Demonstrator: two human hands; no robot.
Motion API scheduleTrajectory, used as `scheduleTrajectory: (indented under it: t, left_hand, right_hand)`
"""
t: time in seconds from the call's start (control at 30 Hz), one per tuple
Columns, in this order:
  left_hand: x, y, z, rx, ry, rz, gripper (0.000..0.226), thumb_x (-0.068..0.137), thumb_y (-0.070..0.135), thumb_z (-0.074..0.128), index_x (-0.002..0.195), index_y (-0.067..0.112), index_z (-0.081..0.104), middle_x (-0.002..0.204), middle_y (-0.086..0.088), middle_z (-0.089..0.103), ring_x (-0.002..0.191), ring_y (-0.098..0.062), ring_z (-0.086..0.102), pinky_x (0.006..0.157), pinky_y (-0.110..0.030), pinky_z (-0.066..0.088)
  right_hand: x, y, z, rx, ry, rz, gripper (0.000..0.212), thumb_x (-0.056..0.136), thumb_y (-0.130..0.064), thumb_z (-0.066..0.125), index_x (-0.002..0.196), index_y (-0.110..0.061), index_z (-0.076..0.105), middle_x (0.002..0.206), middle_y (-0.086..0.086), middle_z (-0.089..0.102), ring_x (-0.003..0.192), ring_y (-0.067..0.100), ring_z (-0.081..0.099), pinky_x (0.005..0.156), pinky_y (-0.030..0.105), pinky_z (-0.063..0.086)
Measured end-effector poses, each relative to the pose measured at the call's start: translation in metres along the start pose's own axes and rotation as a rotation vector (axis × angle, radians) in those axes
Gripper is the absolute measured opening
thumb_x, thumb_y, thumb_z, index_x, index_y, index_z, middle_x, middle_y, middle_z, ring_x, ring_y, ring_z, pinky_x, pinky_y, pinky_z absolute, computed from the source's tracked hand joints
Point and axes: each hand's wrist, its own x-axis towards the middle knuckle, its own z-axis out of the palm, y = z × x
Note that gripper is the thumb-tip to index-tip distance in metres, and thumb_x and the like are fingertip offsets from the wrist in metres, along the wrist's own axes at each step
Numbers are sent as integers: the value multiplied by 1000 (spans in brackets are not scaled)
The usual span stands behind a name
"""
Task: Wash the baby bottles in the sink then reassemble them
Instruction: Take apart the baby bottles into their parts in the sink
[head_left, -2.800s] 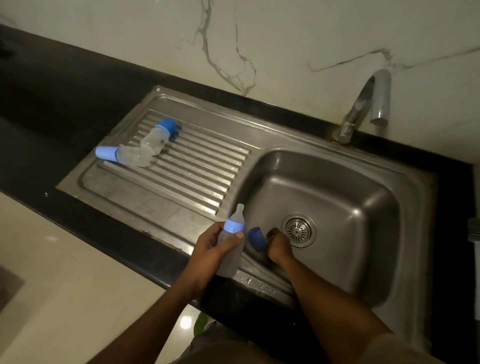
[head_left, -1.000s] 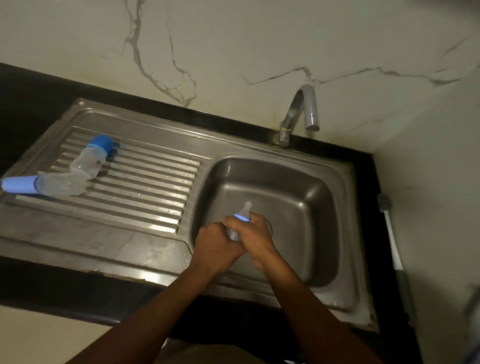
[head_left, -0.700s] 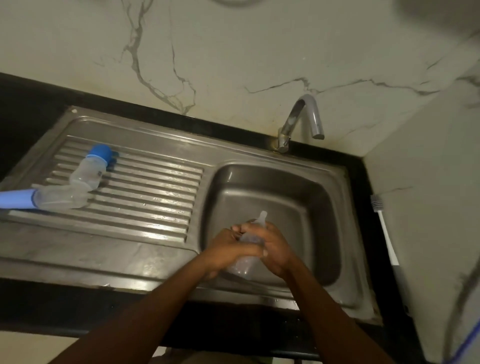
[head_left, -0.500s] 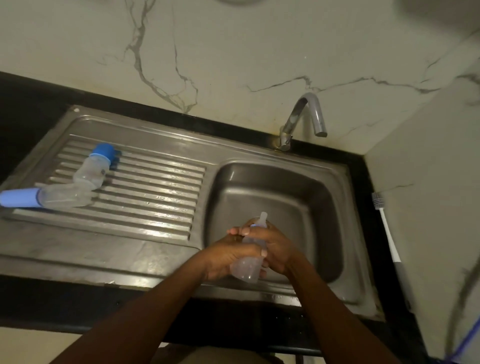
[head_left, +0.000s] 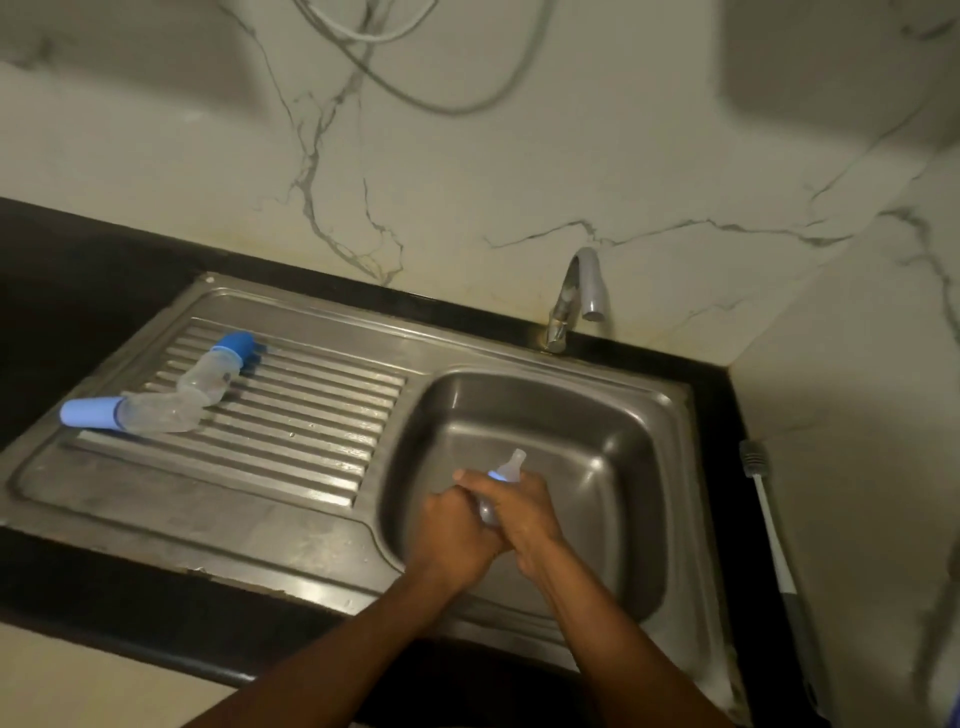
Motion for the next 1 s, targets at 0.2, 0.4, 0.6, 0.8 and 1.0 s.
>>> scheduleTrajectory:
  t: [0.2, 0.4, 0.6, 0.8, 1.0]
  left_hand:
    - [-9, 16, 10, -315, -125, -123, 43, 51, 33, 86, 93, 24, 80, 79, 3, 77, 79, -13, 75, 77, -45, 60]
    - [-23, 27, 9, -744, -372, -139, 38, 75, 5, 78, 112, 11, 70, 102, -22, 72, 90, -35, 70, 79, -49, 59]
    - [-34, 36, 17, -394, -33, -179, 21, 59, 22, 88, 77, 16, 79, 75, -7, 76, 72, -17, 73, 72, -42, 59]
    - [-29, 41, 10, -100, 103, -14, 23, 57, 31, 89, 56, 29, 66, 51, 15, 64, 52, 4, 61, 52, -20, 47]
    - [-24, 43, 8, -149, 39, -5, 23, 53, 38, 84, 65, 20, 73, 61, 3, 71, 60, -12, 70, 58, -35, 57]
  right_hand:
    - [3, -3, -43, -95, -299, -95, 22, 69, -29, 75, 73, -8, 73, 83, 22, 72, 88, 37, 71, 84, 50, 56]
    - [1, -13, -68, 149, -711, -28, 13, 83, -8, 72, 73, -9, 63, 115, 22, 69, 117, 28, 64, 95, 42, 53]
    - [-10, -4, -65, -65, -416, -18, 43, 74, -31, 85, 104, -8, 65, 100, 8, 75, 91, 20, 73, 74, 30, 58]
    - [-20, 3, -60, -19, -238, -173, 32, 72, -35, 84, 90, -10, 74, 82, 8, 76, 78, 22, 74, 65, 29, 54]
    - [-26, 0, -67, 174, -256, -190, 19, 81, -15, 77, 92, 0, 74, 88, 19, 75, 80, 29, 72, 67, 33, 57]
